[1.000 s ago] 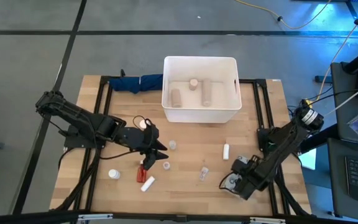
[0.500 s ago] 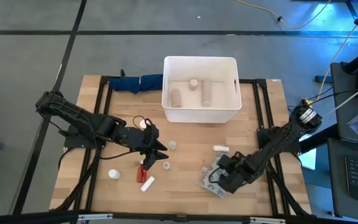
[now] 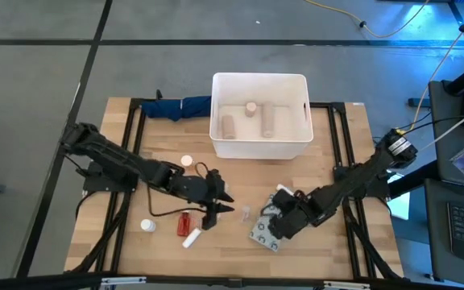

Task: Pick & place medical supplies in basket/bin
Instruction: Put the white mailer bag into the white bin

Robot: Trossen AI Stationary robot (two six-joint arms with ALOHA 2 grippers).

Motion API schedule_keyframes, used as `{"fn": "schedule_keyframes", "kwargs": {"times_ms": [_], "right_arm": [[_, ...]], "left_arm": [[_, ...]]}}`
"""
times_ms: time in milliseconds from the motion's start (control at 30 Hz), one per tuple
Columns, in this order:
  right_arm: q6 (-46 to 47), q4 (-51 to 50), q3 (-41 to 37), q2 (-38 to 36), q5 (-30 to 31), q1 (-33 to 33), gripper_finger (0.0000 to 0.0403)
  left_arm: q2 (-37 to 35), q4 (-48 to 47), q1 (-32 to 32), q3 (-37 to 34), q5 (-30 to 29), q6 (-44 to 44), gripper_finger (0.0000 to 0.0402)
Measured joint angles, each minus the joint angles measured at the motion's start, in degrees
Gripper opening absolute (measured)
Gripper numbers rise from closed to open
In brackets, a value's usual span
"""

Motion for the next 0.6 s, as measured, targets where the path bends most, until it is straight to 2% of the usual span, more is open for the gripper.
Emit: {"fn": "schedule_keyframes", "kwargs": {"times_ms": [100,233,367,500,600], "right_arm": [[6.3,-4.8,4.6,-1.6,1.3,1.3,0.0299],[11.7,-6.3,7.5,-4.2,1.8,4.4,0.0299],[17.5,-6.4,7.6,-5.0,3.2,8.5,0.0299],[28.6,-6.5,4.6,-5.0,3.3,13.1,0.0299],[39.3,-6.3,1.3,-5.0,8.2,17.0,0.0299]], "left_arm": [[3.2,6.2,0.7,0.0,0.4,4.5,0.0075],[7.6,15.3,1.6,0.0,1.3,8.5,0.0013],[12.4,24.5,2.5,0.0,1.4,8.7,0.0002],[17.9,29.2,3.2,0.0,1.5,7.4,0.0002],[21.8,31.4,3.2,0.0,1.5,5.4,0.0001]]}}
